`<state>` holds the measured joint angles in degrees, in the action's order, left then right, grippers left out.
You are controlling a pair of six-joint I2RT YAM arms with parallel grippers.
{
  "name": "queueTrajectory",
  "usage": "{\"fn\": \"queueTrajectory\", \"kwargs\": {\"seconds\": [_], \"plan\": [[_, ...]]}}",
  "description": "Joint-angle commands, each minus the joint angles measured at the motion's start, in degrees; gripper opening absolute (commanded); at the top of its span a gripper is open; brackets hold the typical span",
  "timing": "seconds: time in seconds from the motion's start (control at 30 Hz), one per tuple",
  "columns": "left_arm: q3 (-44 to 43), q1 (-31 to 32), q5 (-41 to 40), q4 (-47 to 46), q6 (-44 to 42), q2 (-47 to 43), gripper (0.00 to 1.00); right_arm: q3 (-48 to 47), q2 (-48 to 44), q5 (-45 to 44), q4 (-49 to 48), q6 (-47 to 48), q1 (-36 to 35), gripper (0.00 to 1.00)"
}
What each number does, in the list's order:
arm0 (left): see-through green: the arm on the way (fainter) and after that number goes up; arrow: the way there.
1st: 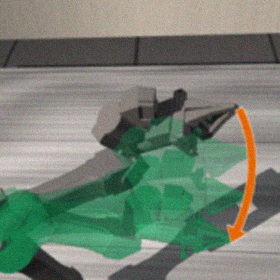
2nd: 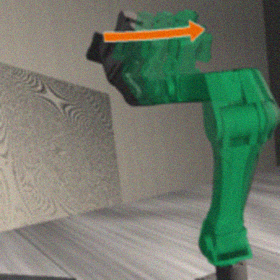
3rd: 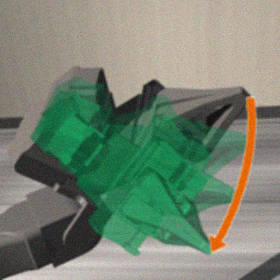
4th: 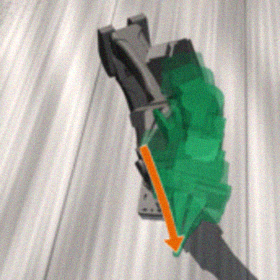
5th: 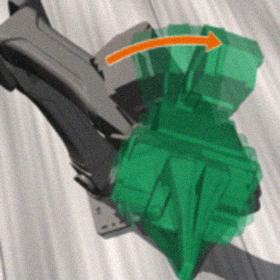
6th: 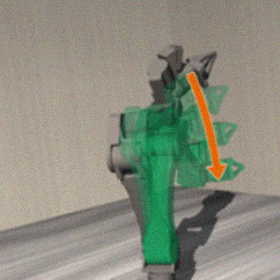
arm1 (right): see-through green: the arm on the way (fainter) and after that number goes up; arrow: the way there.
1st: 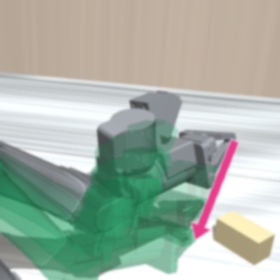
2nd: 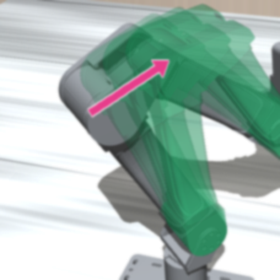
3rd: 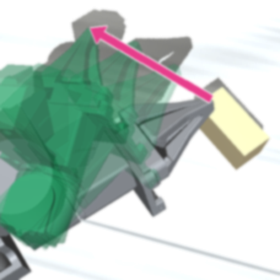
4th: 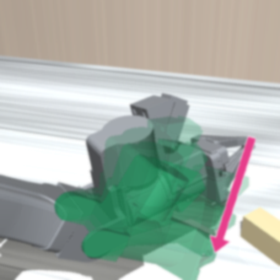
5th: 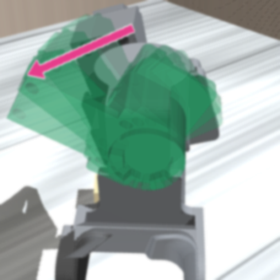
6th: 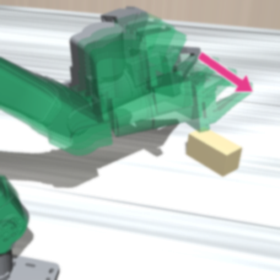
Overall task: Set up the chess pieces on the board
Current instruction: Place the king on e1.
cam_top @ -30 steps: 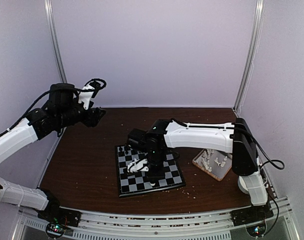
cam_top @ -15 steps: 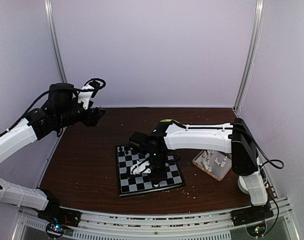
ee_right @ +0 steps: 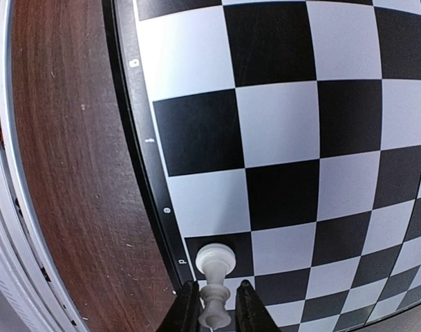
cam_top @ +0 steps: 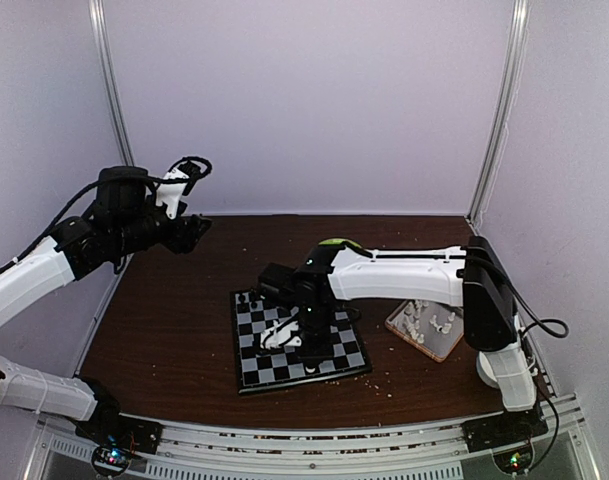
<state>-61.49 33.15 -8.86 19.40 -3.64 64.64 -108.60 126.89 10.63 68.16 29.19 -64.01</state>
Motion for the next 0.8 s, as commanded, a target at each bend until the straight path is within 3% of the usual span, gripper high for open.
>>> {"fn": "queueTrajectory", "kwargs": {"seconds": [0.0,0.23,0.47,0.6,0.77], "plan": [[-0.3,-0.4,0.4,-1.5,-0.8,-0.9,0.68,1.0,1.3,-1.9,-1.1,-0.8,-0.3,0.2],[-0.3,-0.4,0.8,-1.6,-0.8,-0.6,0.68,1.0,0.0,-1.8,-0.4,-0.9,-0.3,0.27],[-0.4,-0.4,5.7,-1.6,-0.2,2.5,0.68,4.1,-8.9,-1.6,-0.5,0.0,0.5,0.38],[-3.0,-0.1,10.1,0.7,3.2,6.1,0.67,9.5,-17.9,1.0,-1.8,0.5,3.1,0.39],[-10.1,3.6,11.0,7.4,4.9,12.8,0.61,25.0,-30.3,3.6,-8.1,1.4,10.7,0.39]]}}
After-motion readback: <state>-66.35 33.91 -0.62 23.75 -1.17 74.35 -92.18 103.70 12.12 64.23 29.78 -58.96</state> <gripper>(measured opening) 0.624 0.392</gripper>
